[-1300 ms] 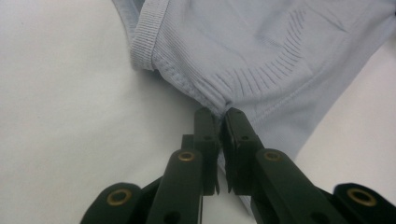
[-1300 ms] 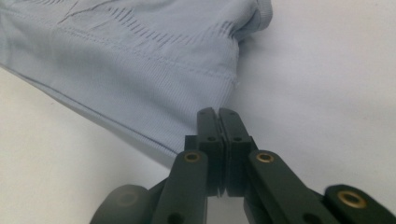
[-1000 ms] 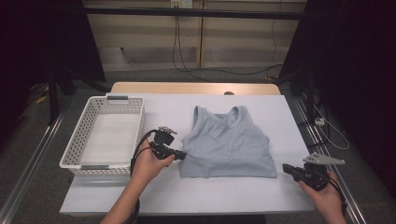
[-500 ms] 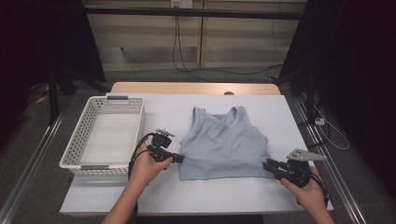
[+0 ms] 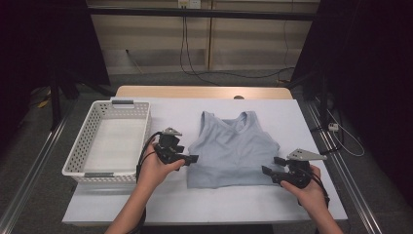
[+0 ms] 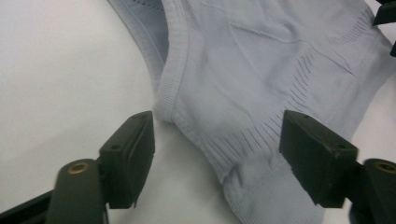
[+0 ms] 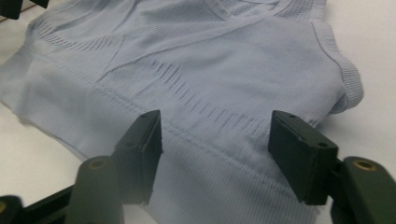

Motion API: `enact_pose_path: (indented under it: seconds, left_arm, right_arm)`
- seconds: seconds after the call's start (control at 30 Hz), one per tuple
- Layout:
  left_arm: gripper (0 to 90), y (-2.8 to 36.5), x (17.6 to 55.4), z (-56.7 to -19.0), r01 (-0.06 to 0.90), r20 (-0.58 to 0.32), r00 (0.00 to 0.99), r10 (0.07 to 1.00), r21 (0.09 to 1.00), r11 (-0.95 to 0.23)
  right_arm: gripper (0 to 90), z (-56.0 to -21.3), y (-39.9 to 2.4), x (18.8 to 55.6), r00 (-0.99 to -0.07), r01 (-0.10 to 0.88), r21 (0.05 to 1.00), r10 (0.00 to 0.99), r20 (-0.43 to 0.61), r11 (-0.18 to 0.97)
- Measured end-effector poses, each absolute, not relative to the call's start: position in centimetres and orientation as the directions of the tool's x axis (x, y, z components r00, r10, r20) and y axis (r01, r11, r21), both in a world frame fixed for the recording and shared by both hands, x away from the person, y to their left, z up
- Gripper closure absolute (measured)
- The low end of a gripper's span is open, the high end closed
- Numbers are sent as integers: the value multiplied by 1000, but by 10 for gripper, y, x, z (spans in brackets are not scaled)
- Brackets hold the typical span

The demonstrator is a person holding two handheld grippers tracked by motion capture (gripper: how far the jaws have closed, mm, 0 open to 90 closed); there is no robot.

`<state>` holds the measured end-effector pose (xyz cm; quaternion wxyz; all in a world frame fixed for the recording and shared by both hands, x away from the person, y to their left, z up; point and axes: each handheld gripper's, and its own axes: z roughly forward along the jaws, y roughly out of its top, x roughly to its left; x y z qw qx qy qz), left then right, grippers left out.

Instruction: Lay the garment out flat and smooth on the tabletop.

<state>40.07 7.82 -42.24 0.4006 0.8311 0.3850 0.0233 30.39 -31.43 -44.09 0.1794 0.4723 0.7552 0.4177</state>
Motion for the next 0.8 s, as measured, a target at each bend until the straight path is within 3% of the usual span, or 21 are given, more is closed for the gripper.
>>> enact_pose_path:
  seconds: [0.37, 0.8]
  left_arm:
    - [199, 79, 406, -425, 608, -257, 717, 648, 686, -401]
    - [184, 81, 408, -425, 603, -253, 720, 646, 689, -402]
  right_arm:
    - [244, -439, -308, 312, -496, 550, 809, 860, 118, 206]
    - [196, -436, -283, 323, -533, 534, 816, 837, 121, 222]
